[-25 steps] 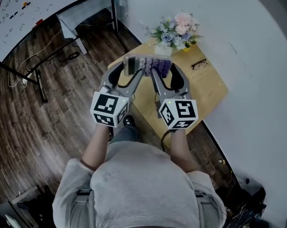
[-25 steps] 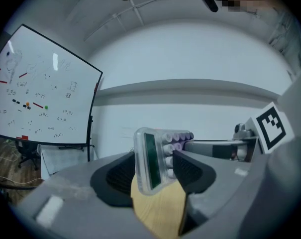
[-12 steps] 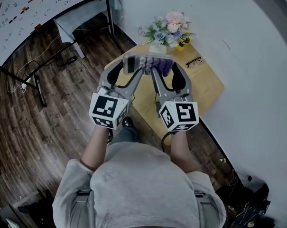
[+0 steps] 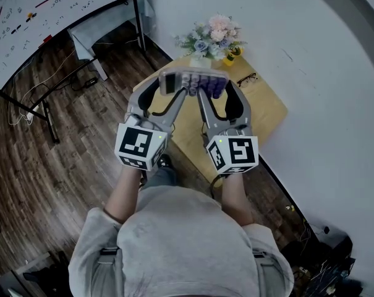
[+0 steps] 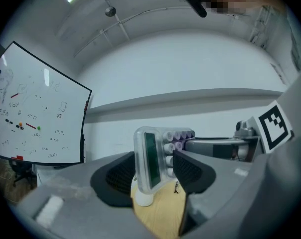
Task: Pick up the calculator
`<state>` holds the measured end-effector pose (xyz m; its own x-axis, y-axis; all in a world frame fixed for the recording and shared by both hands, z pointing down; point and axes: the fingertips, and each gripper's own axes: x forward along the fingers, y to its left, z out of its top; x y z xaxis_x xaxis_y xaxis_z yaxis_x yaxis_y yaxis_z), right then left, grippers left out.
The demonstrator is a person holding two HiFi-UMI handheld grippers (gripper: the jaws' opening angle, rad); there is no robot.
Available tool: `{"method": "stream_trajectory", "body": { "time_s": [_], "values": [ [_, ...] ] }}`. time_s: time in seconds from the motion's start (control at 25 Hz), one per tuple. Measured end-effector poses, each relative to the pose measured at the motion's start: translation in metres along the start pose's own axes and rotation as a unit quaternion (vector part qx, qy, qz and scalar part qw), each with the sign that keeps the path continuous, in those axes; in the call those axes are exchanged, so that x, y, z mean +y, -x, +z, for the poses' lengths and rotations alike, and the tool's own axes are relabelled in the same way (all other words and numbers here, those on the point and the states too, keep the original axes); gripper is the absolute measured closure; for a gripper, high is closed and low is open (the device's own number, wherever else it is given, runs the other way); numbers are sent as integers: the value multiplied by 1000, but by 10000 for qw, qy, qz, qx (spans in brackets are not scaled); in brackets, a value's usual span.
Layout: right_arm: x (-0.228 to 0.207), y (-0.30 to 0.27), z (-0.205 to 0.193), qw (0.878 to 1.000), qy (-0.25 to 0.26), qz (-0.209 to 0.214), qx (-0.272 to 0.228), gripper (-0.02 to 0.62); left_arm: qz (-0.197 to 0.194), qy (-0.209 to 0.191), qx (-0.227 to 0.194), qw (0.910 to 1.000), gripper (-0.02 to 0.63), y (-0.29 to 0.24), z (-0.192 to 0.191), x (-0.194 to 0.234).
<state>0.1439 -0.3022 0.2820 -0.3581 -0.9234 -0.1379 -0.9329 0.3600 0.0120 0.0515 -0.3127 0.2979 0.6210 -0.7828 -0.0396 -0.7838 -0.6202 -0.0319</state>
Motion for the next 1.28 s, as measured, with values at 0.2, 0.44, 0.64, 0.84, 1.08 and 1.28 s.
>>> {"method": "stream_trajectory", "body": {
  "time_s": [0.2,0.44,0.64,0.84,1.08,1.28],
  "values": [
    [1,10,8,9999,61,-16,-90,327,-15,-94,-80,9999,362,6,7,-8],
    [3,22,17,9997,143,-22,-185,331,-19,-155,-131,9998,362,13,13,-17],
    [3,33,21,9996,146,-34,-239,331,-24,-205,-145,9997,362,18,15,-26],
    [3,42,26,9995,146,-33,-293,333,-25,-254,-192,9995,362,22,20,-34],
    [2,53,29,9994,143,-50,-312,334,-59,-282,-208,9994,362,28,24,-45],
    [4,61,34,9992,187,-45,-336,336,-81,-286,-276,9992,362,32,27,-51]
  ]
}}
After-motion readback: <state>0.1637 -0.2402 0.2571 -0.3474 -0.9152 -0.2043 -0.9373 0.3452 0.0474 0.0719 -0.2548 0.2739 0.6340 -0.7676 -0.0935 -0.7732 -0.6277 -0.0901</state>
